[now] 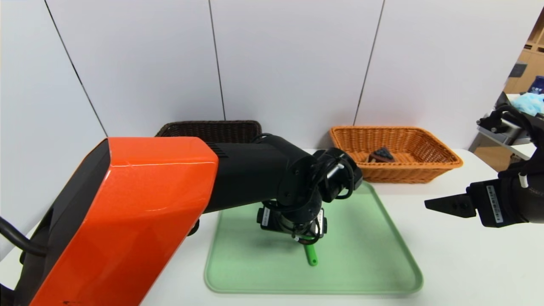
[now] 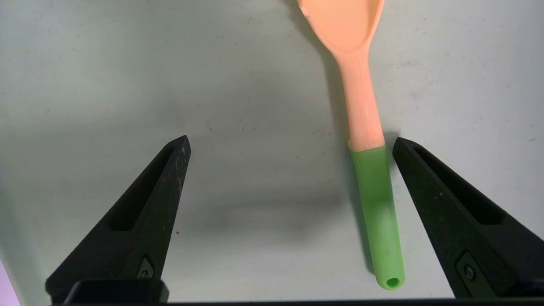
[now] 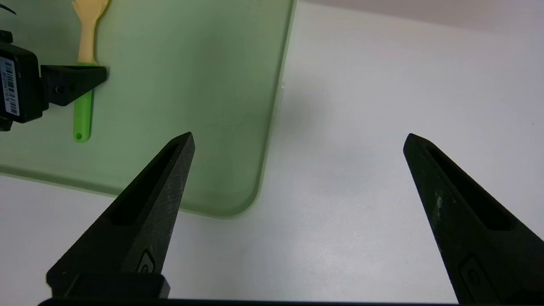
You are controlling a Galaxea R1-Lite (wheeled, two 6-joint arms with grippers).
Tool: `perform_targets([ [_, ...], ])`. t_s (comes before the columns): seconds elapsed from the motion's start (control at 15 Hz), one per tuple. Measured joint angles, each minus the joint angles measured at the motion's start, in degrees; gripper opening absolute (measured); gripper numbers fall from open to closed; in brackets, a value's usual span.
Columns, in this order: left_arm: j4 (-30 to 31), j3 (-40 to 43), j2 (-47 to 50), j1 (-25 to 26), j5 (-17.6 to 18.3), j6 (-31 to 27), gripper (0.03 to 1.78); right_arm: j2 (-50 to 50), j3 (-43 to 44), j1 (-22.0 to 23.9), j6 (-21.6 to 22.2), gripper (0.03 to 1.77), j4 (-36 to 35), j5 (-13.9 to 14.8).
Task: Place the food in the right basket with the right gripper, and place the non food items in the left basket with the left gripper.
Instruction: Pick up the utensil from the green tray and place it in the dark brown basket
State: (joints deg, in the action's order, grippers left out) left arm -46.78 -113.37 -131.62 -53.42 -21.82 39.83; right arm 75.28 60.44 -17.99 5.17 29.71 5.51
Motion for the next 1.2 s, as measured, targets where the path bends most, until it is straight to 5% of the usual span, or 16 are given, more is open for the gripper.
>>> perform_targets([
  [0.27,0.0,0.0,0.0,0.0,0.0,0.1,1.61,0.0,0.0,-0.1,0.0,1.70,0.1,0.1],
  [0.73,0.3,0.0,0.0,-0.1,-0.1,0.4,0.65,0.0,0.0,0.1,-0.1,1.70,0.0,0.0],
  [0.8,0.3,0.0,0.0,-0.1,-0.1,0.4,0.12,0.1,0.0,0.1,-0.1,1.70,0.0,-0.1],
  [1.2,0.3,0.0,0.0,-0.1,0.0,0.6,0.12,0.2,0.0,0.1,0.0,1.70,0.0,-0.3],
])
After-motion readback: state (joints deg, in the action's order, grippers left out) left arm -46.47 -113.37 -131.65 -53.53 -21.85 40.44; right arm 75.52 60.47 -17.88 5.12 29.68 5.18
